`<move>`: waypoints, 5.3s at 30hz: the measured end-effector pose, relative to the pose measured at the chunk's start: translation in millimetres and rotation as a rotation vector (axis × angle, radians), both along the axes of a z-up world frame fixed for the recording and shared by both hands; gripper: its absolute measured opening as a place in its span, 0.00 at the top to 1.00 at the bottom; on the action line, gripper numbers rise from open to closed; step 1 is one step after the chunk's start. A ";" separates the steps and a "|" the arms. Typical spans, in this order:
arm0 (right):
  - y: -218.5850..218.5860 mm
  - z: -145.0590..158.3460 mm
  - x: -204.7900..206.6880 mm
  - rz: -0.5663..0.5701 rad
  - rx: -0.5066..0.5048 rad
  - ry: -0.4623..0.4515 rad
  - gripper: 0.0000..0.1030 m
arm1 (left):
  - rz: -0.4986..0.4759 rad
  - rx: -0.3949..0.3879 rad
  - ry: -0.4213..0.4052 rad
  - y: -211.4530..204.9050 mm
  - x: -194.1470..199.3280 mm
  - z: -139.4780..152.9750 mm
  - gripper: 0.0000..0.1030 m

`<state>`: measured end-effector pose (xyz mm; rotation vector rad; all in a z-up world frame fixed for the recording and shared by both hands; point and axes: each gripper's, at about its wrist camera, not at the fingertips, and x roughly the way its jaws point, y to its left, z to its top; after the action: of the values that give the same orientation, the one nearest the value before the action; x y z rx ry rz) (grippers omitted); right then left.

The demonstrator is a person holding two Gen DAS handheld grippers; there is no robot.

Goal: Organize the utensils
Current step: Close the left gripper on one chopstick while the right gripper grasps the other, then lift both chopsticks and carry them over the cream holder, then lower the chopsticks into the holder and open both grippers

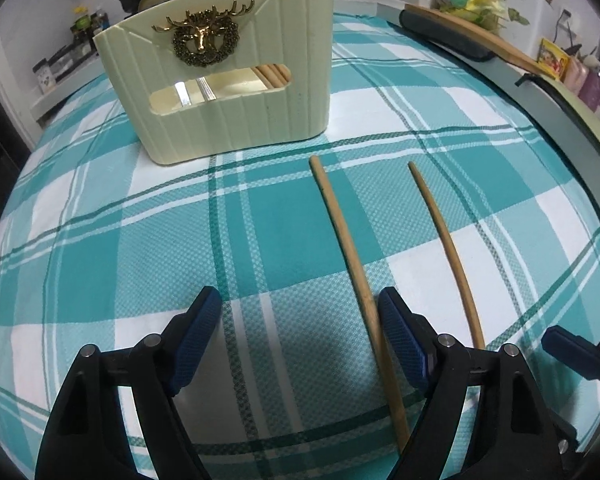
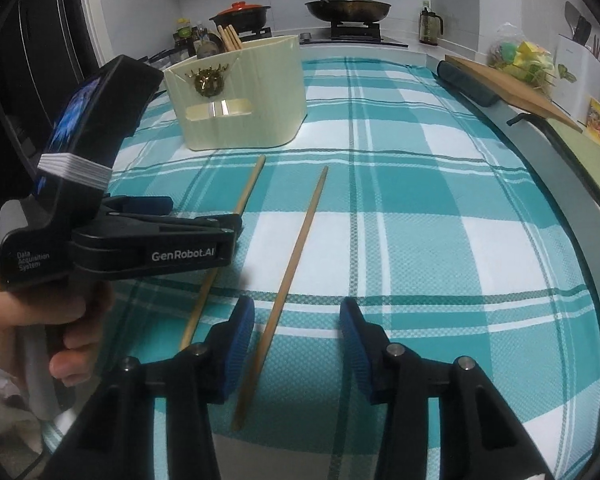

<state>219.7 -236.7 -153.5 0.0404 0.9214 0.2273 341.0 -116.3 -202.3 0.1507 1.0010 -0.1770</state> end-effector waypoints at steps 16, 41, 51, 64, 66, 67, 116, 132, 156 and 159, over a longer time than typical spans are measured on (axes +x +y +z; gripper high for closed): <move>11.5 -11.3 15.1 0.030 -0.033 0.028 0.56 | -0.004 -0.017 -0.011 5.5 0.5 -4.1 0.18; -3.8 -13.9 -42.4 0.026 -0.147 0.075 0.94 | 0.030 -0.067 0.047 122.2 -122.3 3.1 0.94; -22.5 14.3 -42.7 0.059 -0.046 0.111 0.73 | -0.011 -0.163 0.057 147.8 -111.0 34.1 0.45; -5.8 4.1 38.4 0.160 -0.094 0.266 0.73 | -0.126 -0.049 0.166 116.8 -44.5 10.3 0.43; 1.1 -2.8 50.0 0.172 -0.120 0.280 0.73 | -0.137 -0.010 0.185 111.8 -37.9 3.6 0.43; 4.7 -7.5 56.1 0.182 -0.136 0.296 0.73 | -0.142 0.006 0.187 109.6 -35.5 1.7 0.43; 15.1 239.5 -46.3 0.164 0.062 -0.473 0.94 | -0.071 -0.346 -0.502 158.3 -140.8 255.7 0.96; 27.3 315.7 55.3 0.154 0.072 -0.618 0.94 | -0.038 -0.320 -0.642 142.8 -26.7 333.4 0.96; 71.8 161.8 296.2 0.185 0.040 -0.124 0.93 | 0.061 -0.301 -0.116 103.8 197.9 172.5 0.92; 72.0 150.6 302.0 0.161 0.077 -0.135 0.72 | 0.099 -0.310 -0.126 111.1 202.7 175.3 0.44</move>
<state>521.7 -164.7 -2.9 0.0216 0.7815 0.4106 543.7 -5.2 -27.0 -0.1690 0.8419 -0.2271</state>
